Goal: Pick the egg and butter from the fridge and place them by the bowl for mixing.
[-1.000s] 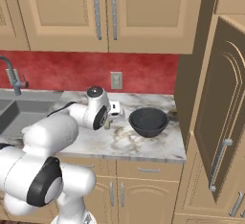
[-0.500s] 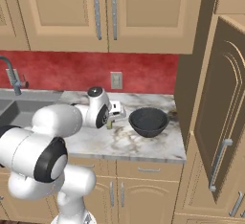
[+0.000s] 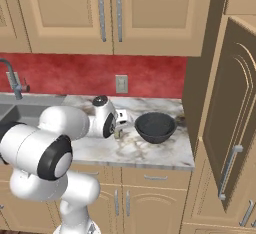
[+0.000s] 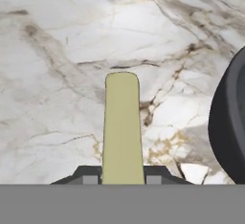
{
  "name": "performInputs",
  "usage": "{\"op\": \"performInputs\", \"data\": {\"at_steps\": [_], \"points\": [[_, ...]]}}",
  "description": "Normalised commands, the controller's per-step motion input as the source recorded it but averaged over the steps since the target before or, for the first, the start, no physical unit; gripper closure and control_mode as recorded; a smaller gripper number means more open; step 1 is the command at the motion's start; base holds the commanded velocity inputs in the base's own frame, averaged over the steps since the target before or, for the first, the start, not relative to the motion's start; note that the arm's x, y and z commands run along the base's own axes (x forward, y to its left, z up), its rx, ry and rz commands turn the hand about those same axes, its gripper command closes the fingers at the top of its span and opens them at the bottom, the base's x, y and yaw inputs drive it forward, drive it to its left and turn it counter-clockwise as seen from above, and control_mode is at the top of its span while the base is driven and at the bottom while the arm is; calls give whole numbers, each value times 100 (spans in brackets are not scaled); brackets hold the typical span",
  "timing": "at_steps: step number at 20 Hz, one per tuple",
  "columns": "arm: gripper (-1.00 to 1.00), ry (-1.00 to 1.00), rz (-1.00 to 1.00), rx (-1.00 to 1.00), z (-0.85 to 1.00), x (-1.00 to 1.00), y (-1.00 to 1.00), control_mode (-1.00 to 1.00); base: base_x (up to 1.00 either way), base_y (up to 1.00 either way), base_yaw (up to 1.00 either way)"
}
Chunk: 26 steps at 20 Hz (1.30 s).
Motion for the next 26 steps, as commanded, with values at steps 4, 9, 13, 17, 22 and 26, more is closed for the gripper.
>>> {"op": "performInputs", "data": {"at_steps": [4,9,13,17,22,26], "points": [[100,0,0,0,-11,0,-28,-100,0,0,0],[-100,0,0,-2,-11,1,-16,-100,0,0,0],[-100,0,0,0,-6,6,-2,-100,0,0,0],[-100,0,0,0,0,4,0,-100,0,0,0],[-100,-12,-10,0,70,-46,29,-100,0,0,0],[-100,-25,-13,0,100,-100,29,-100,0,0,0]]}}
